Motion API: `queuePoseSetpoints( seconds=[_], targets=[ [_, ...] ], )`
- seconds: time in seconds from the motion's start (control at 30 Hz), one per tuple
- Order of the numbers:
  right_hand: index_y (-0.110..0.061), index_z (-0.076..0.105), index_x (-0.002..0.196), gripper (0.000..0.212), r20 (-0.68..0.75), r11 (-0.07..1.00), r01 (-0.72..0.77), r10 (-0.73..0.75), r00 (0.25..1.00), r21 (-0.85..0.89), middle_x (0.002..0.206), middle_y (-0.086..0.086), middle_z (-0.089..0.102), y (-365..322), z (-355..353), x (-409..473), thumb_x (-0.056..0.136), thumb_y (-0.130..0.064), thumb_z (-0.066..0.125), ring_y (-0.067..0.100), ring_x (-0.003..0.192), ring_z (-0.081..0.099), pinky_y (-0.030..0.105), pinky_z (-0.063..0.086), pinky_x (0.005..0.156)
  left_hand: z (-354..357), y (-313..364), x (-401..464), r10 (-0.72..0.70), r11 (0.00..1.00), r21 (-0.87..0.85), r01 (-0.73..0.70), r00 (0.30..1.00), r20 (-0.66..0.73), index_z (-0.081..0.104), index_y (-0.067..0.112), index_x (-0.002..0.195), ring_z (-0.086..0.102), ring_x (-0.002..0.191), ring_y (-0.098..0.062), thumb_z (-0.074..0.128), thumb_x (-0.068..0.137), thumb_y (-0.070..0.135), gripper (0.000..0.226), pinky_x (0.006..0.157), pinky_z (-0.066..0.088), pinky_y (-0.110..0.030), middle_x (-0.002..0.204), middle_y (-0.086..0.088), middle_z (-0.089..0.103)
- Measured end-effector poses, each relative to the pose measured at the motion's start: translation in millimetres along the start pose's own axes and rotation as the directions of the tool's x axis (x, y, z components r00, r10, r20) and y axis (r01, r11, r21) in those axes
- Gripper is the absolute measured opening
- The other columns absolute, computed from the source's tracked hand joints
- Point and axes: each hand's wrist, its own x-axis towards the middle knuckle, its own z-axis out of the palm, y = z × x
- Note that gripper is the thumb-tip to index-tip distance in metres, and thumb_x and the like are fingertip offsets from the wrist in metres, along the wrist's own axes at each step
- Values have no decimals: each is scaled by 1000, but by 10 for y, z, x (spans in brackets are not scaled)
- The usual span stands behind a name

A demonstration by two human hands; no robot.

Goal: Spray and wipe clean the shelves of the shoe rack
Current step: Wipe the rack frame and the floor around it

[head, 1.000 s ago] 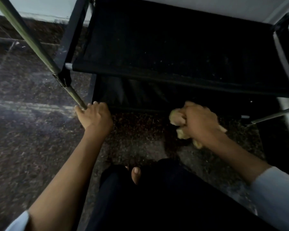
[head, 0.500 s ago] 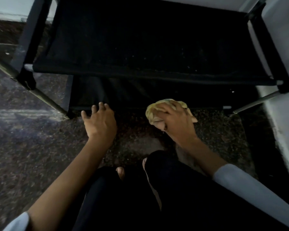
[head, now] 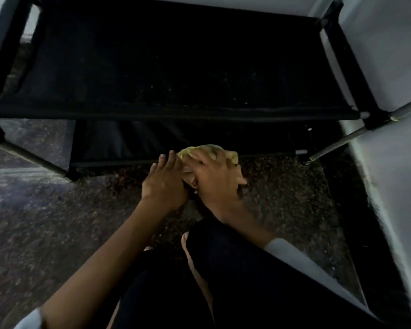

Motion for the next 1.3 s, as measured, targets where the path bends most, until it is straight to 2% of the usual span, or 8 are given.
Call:
queuePoseSetpoints(
  seconds=[0.3,0.53,0.63,0.77,0.9,1.07,1.17,1.3],
  targets=[
    [-33,57,129,48,-108,955,-290,296,949,67,135,-5,51,1241,-78,-314,82,-30,70,31,121,46,44,46,90,1,4,-32,-89,995,46,86,995,54,-11,14,150,-8,146,-20,40,97,21,74,118,2,-35,158,0,-15],
    [-19,57,119,57,-60,581,-636,761,646,508,123,7,50,1325,-143,-314,70,-37,80,33,103,60,36,48,82,40,-23,5,2,999,36,-5,997,75,-13,19,149,-6,145,-34,45,95,39,82,118,3,-40,158,-11,-14],
    [-26,50,122,61,49,540,-509,652,757,671,123,4,48,613,-45,-152,71,-36,80,28,102,60,38,52,84,73,7,-5,17,998,66,-23,996,88,-12,26,149,-6,144,-39,45,94,45,81,117,4,-43,157,-16,-15],
    [-19,50,129,59,21,741,-261,317,948,619,130,7,43,-38,121,-62,75,-25,74,35,103,57,38,48,79,46,-5,-11,17,1000,-5,-17,997,77,-2,24,151,-6,145,-34,45,94,41,75,117,3,-43,158,-11,-10],
    [-16,60,115,47,-100,647,-288,494,864,706,114,7,52,430,53,-111,69,-18,68,32,95,58,31,45,73,65,-4,-11,47,999,27,-47,999,2,-5,22,151,-12,145,-28,43,97,34,73,118,2,-40,158,-6,-14],
    [-9,65,107,38,-166,454,-388,794,585,802,101,16,62,1198,-45,-196,69,-3,64,31,92,62,32,49,78,31,23,-13,50,998,25,-50,999,4,-7,18,150,-10,146,-26,42,98,30,73,118,1,-37,159,-4,-11],
    [-5,63,111,40,-248,467,-509,863,440,723,104,20,58,1600,-128,-300,71,-5,64,38,94,58,40,47,76,37,29,-8,54,999,2,-54,999,6,-6,18,151,-7,146,-26,44,97,30,75,118,2,-37,159,-4,-9],
    [-6,62,110,44,-281,609,-521,768,576,598,111,16,54,1418,-63,-262,67,-4,70,37,95,55,37,44,74,29,24,26,53,998,14,-54,998,46,-10,18,150,-8,146,-27,44,96,34,78,118,2,-37,159,-5,-13]
  ],
)
